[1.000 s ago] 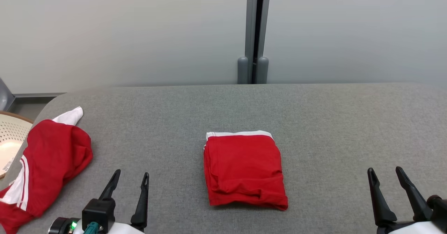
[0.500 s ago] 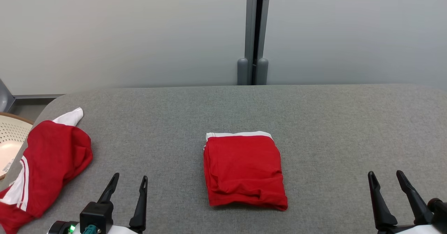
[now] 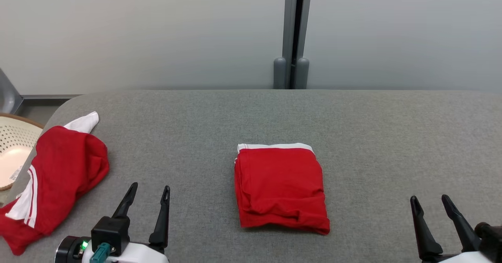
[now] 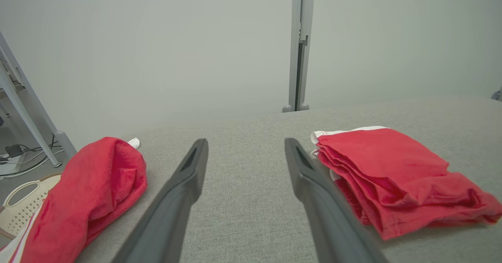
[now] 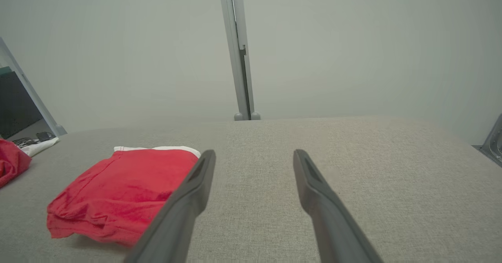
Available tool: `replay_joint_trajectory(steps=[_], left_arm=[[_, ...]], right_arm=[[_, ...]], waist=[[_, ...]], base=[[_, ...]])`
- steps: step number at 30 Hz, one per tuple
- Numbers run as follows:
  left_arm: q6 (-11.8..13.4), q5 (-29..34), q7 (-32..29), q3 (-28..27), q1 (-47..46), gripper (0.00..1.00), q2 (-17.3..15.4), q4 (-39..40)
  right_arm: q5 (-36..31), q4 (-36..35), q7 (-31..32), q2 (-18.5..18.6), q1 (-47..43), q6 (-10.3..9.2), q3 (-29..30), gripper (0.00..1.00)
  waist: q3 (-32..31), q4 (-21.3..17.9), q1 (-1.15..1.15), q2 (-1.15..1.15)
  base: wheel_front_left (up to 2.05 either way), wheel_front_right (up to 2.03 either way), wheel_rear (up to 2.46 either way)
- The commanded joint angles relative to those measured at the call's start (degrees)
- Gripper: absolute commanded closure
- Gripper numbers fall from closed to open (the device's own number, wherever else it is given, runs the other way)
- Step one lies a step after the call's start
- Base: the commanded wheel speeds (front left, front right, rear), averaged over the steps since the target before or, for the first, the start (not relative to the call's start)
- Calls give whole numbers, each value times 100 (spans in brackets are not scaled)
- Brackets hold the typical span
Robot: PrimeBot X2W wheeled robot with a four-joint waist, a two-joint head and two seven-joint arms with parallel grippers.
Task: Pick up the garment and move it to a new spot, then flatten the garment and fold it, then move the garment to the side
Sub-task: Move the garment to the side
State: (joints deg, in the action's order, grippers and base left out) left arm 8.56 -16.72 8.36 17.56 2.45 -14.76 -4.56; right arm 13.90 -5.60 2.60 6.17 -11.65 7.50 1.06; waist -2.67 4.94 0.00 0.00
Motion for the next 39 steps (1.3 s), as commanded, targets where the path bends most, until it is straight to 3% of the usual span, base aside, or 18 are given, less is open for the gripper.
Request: replay_joint_trajectory(steps=[1, 13, 20, 21, 22, 24, 33, 39], left_arm=[[6, 6, 32, -5, -142, 0, 10, 25], [-157, 30, 337, 189, -968, 0, 293, -58], [-233, 18, 504, 249, -1249, 0, 432, -308], [-236, 14, 525, 249, -1274, 0, 446, -332], [-236, 9, 538, 245, -1286, 0, 459, -349], [-238, -18, 564, 238, -1284, 0, 482, -394], [-205, 8, 616, 231, -1282, 0, 457, -491], [-153, 59, 602, 249, -1171, 0, 357, -386]], right_arm=[[-35, 116, 12, 51, 87, -2, -37, 0], [342, 1572, -89, 120, 1242, -1, -840, 0], [578, 2763, -157, 20, 1789, -2, -1243, 0], [591, 2898, -168, 20, 1842, -2, -1287, 5], [630, 3027, -175, 23, 1881, -2, -1332, 52], [675, 3218, -188, 27, 1896, -2, -1418, 100], [791, 3414, -466, 213, 2055, -5, -1687, 100], [830, 3386, -558, 429, 2055, -7, -1857, 100]], waist=[[92, 104, 0, 0], [1035, 844, 0, 0], [1247, 1014, 0, 0], [1255, 1022, 0, 0], [1261, 1025, 0, 0], [1262, 1024, 0, 0], [1182, 872, 0, 0], [1116, 330, 0, 0]], base=[[0, 0, 0], [0, 0, 0], [0, 0, 0], [0, 0, 0], [0, 0, 0], [0, 0, 0], [0, 0, 0], [0, 0, 0]])
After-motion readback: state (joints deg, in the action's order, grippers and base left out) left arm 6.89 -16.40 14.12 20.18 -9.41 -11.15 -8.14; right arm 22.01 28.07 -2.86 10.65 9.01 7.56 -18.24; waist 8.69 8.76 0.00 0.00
